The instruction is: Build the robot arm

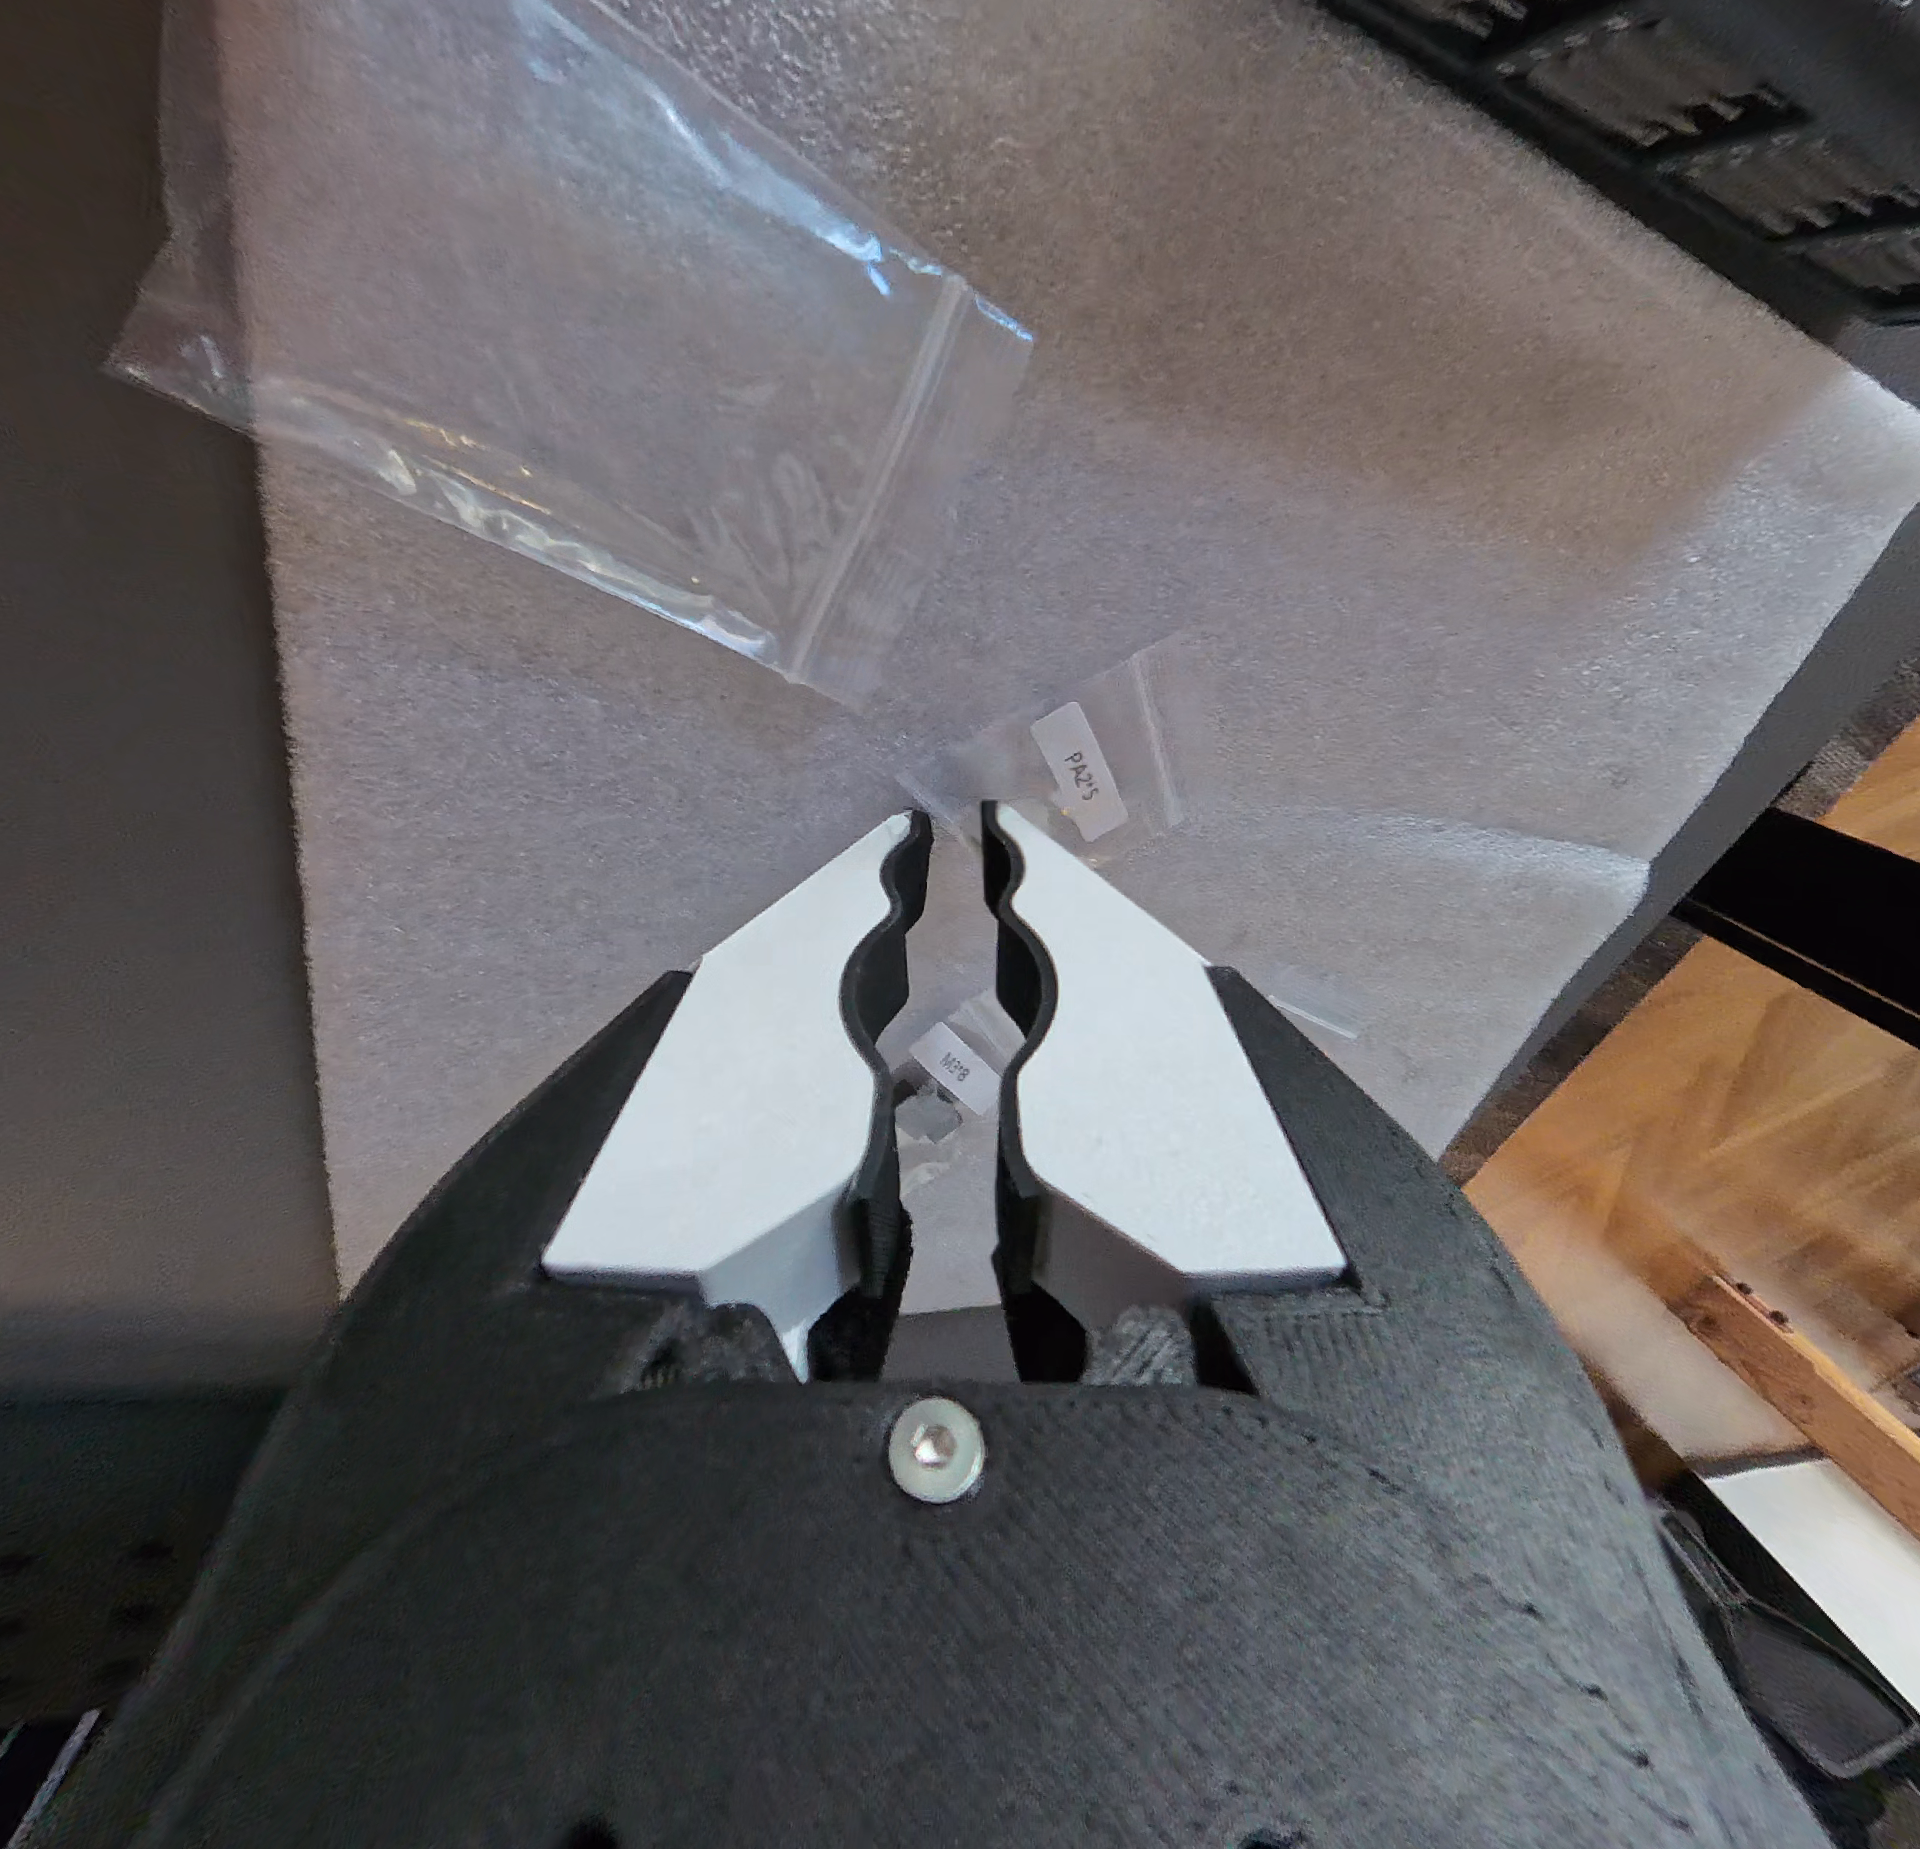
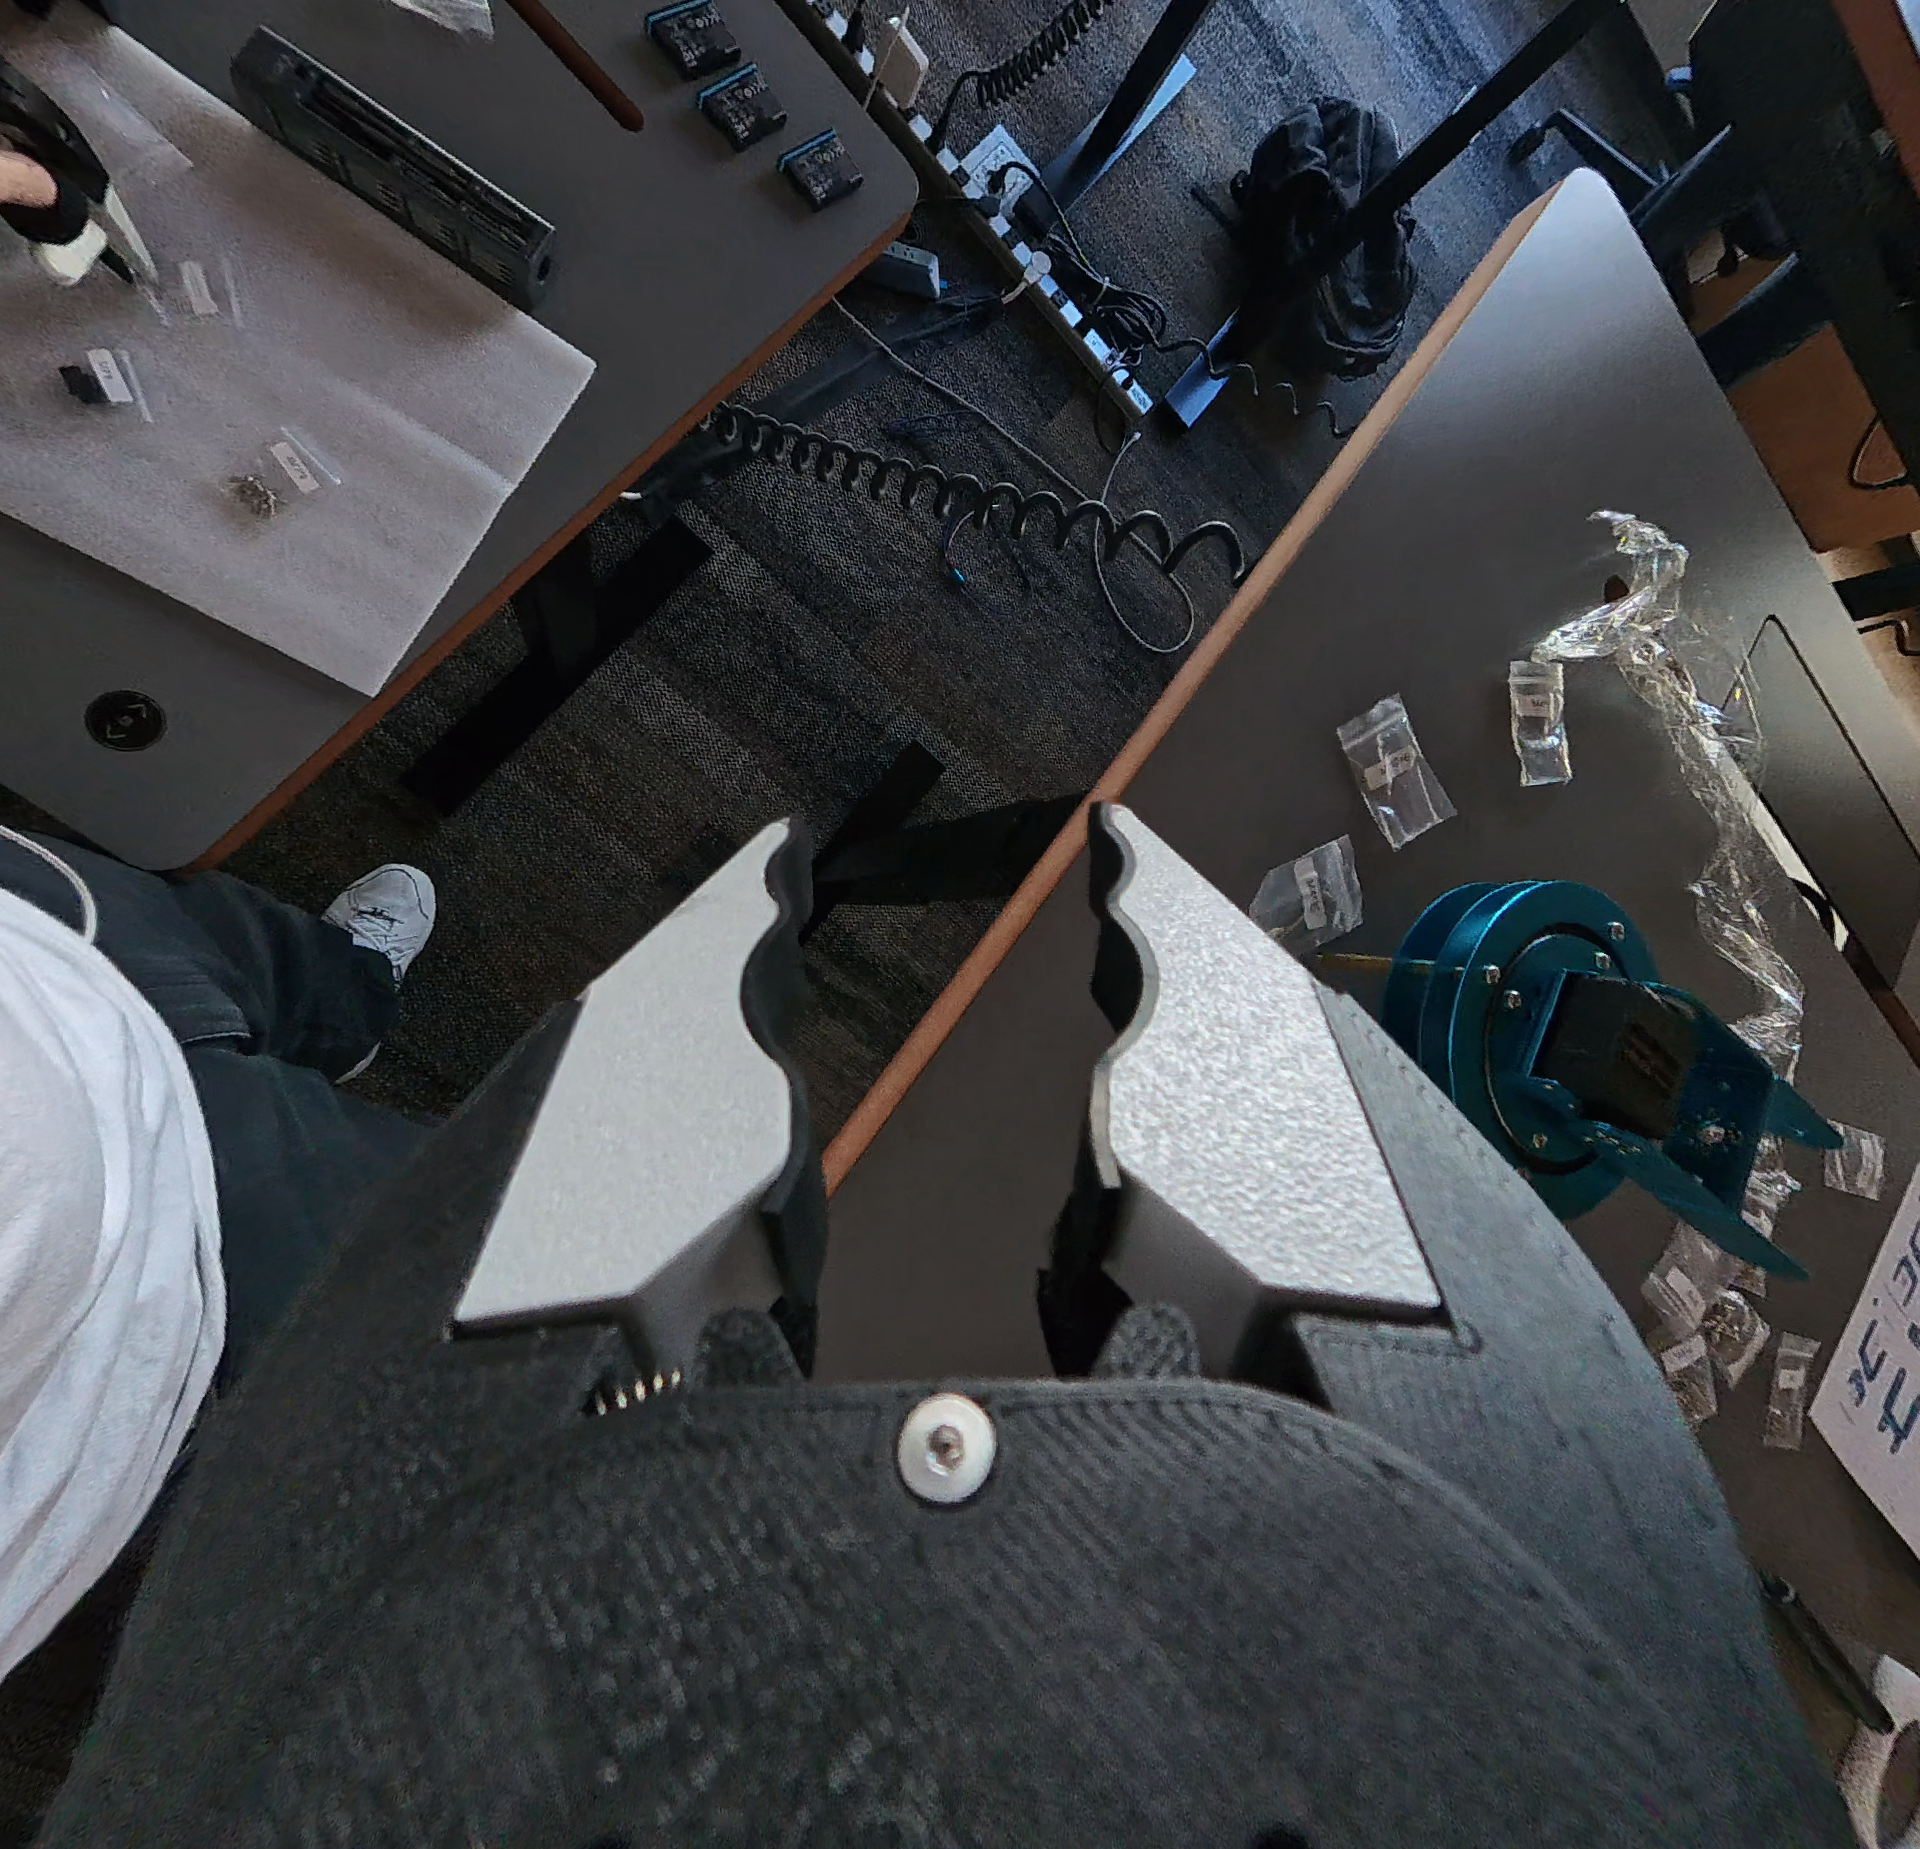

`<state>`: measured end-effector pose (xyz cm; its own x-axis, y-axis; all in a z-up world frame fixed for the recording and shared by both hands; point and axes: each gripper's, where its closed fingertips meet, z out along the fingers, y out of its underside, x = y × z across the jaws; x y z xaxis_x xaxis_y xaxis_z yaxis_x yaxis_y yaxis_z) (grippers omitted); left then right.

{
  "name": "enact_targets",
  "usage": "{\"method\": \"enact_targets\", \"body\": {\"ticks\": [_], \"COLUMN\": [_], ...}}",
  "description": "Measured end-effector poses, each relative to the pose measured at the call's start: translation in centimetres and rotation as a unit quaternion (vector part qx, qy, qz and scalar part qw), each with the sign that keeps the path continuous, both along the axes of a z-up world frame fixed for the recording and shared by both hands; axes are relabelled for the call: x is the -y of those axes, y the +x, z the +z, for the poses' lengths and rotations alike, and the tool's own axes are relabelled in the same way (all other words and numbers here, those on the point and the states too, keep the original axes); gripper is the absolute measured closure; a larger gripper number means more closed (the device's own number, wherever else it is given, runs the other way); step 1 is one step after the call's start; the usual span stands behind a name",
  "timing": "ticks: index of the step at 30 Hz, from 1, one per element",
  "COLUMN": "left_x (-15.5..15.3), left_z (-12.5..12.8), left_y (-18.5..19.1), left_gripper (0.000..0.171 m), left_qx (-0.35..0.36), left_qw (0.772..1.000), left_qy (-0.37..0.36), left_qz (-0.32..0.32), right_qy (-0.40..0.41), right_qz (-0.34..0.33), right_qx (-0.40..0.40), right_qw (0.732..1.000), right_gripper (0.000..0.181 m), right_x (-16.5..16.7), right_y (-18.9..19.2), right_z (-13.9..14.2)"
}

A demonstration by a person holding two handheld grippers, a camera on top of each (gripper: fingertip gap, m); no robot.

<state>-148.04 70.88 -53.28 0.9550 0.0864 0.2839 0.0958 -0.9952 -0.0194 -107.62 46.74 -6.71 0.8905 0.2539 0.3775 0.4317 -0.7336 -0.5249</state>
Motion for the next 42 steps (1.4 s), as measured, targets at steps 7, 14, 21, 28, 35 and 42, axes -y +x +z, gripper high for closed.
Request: {"method": "enact_targets", "body": {"ticks": [7, 14, 21, 28, 35, 42], "left_x": [1.0, 1.2, -0.2, -1.0, 0.4, 2.0], "left_z": [0.0, 1.9, 8.7, 20.6, 30.9, 37.1], "left_y": [0.4, -0.9, -1.0, -1.9, -2.0, 0.6], "left_gripper": [0.171, 0.171, 0.171, 0.171, 0.171, 0.171], "left_qx": [0.033, 0.098, 0.256, 0.379, 0.405, 0.450], "left_qw": [0.999, 0.993, 0.946, 0.876, 0.837, 0.806], "left_qy": [0.000, 0.047, 0.128, 0.238, 0.347, 0.380], "left_qz": [-0.004, 0.036, 0.149, 0.182, 0.125, 0.060], "right_qy": [0.006, 0.032, 0.078, -0.061, -0.009, 0.084], "right_qz": [-0.011, 0.004, 0.126, 0.175, 0.249, 0.277], "right_qx": [-0.004, -0.058, -0.304, -0.463, -0.475, -0.448], "right_qw": [1.000, 0.998, 0.941, 0.867, 0.844, 0.846], "right_gripper": [0.130, 0.132, 0.126, 0.115, 0.126, 0.159], "right_x": [1.4, 0.3, -10.7, -18.8, -20.4, -21.6], "right_y": [1.3, 0.0, -16.5, -33.3, -40.5, -38.7], "right_z": [0.0, -1.2, -7.6, -18.5, -15.2, -9.9]}}
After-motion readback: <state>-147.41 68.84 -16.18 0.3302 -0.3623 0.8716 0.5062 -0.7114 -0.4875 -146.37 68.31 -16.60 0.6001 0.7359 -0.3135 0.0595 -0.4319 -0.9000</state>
